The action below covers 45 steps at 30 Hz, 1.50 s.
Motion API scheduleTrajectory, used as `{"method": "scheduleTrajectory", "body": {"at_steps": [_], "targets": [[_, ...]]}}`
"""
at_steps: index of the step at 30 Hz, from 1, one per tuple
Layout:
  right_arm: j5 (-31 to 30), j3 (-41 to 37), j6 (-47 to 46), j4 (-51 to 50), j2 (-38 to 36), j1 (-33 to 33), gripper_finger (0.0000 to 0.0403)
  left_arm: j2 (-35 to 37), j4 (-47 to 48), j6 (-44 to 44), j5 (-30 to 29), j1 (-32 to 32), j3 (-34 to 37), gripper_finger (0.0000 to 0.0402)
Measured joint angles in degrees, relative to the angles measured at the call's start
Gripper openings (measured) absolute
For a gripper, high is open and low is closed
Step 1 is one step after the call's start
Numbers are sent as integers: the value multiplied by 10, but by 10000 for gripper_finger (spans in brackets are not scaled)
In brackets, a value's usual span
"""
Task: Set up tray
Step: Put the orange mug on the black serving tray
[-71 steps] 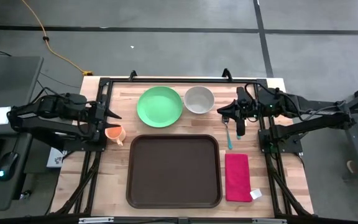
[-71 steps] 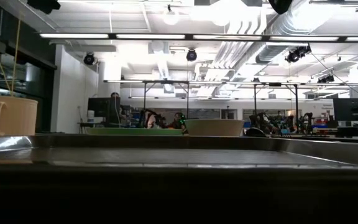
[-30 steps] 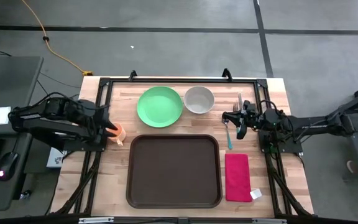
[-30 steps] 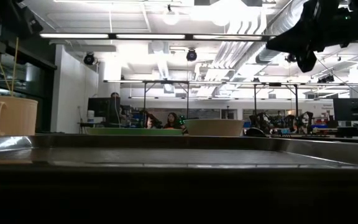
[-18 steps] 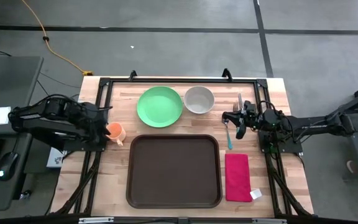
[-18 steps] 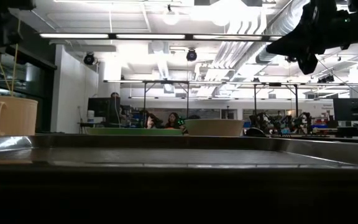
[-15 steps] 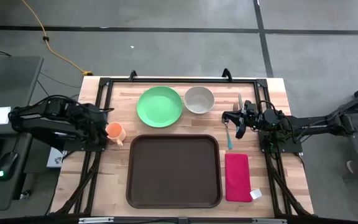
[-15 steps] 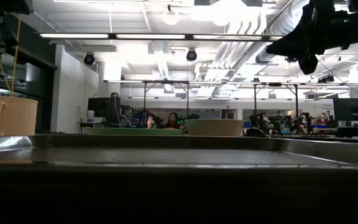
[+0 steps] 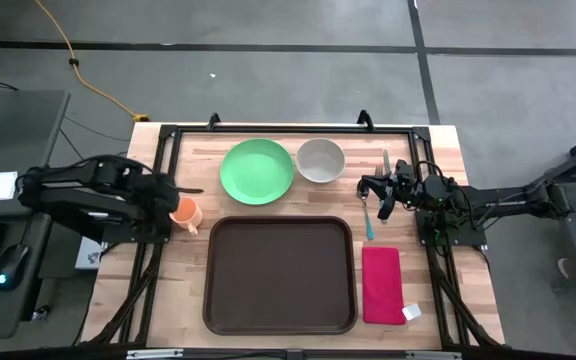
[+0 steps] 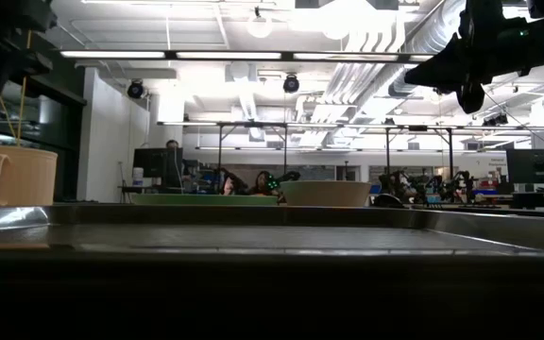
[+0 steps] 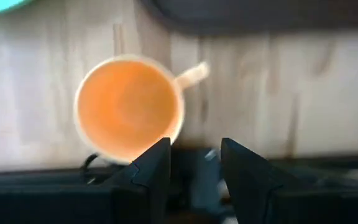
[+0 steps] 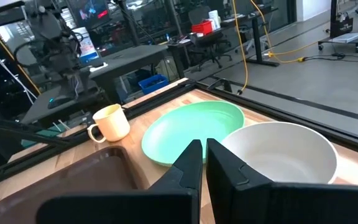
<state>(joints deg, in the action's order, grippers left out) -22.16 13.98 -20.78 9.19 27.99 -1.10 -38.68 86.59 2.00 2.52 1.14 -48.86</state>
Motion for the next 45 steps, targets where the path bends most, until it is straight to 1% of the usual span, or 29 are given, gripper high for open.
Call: {"method": "scheduleTrajectory", "body": {"at_steps": [2,6,12,18,21,24,30,33,38,45], "targets": [[0,0,-2,0,0,0,0,-20,15,32,-14,0,0,175],[0,0,-2,0,0,0,0,-55,11,75,-19,0,0,175],[0,0,-2,0,0,0,0,-95,-43,116,-22,0,23,175],[11,0,-4,1,0,0,0,-114,-58,118,-61,0,36,175],[11,0,-4,1,0,0,0,-114,-67,118,-65,0,36,175],[11,0,-4,1,0,0,0,-114,-97,117,-56,0,40,175],[11,0,-4,1,0,0,0,-119,-116,128,-61,0,54,175],[11,0,-4,1,0,0,0,-118,-115,128,-58,0,54,175],[14,0,-17,1,0,0,0,-118,-102,108,-17,0,48,175],[14,0,-17,1,0,0,0,-118,-101,111,-16,0,47,175]]}}
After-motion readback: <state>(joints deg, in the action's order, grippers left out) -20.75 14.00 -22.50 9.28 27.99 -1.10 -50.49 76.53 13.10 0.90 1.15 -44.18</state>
